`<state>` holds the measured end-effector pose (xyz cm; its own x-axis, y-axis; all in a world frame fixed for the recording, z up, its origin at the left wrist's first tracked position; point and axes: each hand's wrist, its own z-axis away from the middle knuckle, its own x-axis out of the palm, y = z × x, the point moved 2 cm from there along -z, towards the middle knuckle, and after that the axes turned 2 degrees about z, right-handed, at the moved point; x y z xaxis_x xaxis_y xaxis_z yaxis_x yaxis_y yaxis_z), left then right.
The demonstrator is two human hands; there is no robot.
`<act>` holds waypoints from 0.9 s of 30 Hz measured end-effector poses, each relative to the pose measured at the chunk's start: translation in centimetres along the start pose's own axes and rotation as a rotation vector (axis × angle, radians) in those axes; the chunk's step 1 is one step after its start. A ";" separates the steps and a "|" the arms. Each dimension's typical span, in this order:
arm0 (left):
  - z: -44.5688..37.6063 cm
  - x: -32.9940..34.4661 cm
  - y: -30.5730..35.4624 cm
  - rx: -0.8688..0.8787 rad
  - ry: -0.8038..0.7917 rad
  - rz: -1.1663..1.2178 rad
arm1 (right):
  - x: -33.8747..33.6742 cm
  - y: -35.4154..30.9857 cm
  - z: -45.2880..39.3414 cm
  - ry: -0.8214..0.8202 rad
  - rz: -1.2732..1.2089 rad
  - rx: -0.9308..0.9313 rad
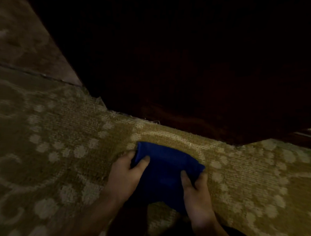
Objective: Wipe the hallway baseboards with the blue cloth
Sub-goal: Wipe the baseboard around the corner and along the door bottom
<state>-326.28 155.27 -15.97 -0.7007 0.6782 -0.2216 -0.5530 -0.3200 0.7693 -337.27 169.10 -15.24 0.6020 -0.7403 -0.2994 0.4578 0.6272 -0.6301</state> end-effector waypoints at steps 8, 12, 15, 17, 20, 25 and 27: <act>-1.2 -0.2 -0.3 0.006 -0.001 -0.082 | 0.6 -0.6 -1.2 0.063 0.295 0.051; -0.7 -0.4 -0.3 0.050 -0.025 -0.098 | 0.2 -0.6 -0.7 0.000 0.177 0.069; -0.3 -0.5 -0.6 0.032 -0.020 -0.080 | -0.1 -0.3 -0.7 -0.047 0.157 0.092; 0.0 -0.6 -0.6 0.002 -0.024 -0.032 | 0.0 -0.4 -0.9 -0.032 0.242 0.081; 0.6 -0.8 -0.4 -0.049 -0.078 0.043 | 0.2 -0.6 -1.2 0.009 0.330 0.063; 1.8 -1.1 0.4 -0.082 -0.152 0.034 | 0.6 -0.6 -1.3 0.070 0.340 0.082; 2.3 -1.4 0.9 -0.073 -0.119 -0.018 | 0.7 -0.7 -1.1 0.081 0.350 0.089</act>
<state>-324.84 155.54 -13.59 -0.6345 0.7563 -0.1593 -0.5996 -0.3517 0.7189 -337.86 167.85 -15.77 0.6802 -0.4914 -0.5439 0.2901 0.8619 -0.4159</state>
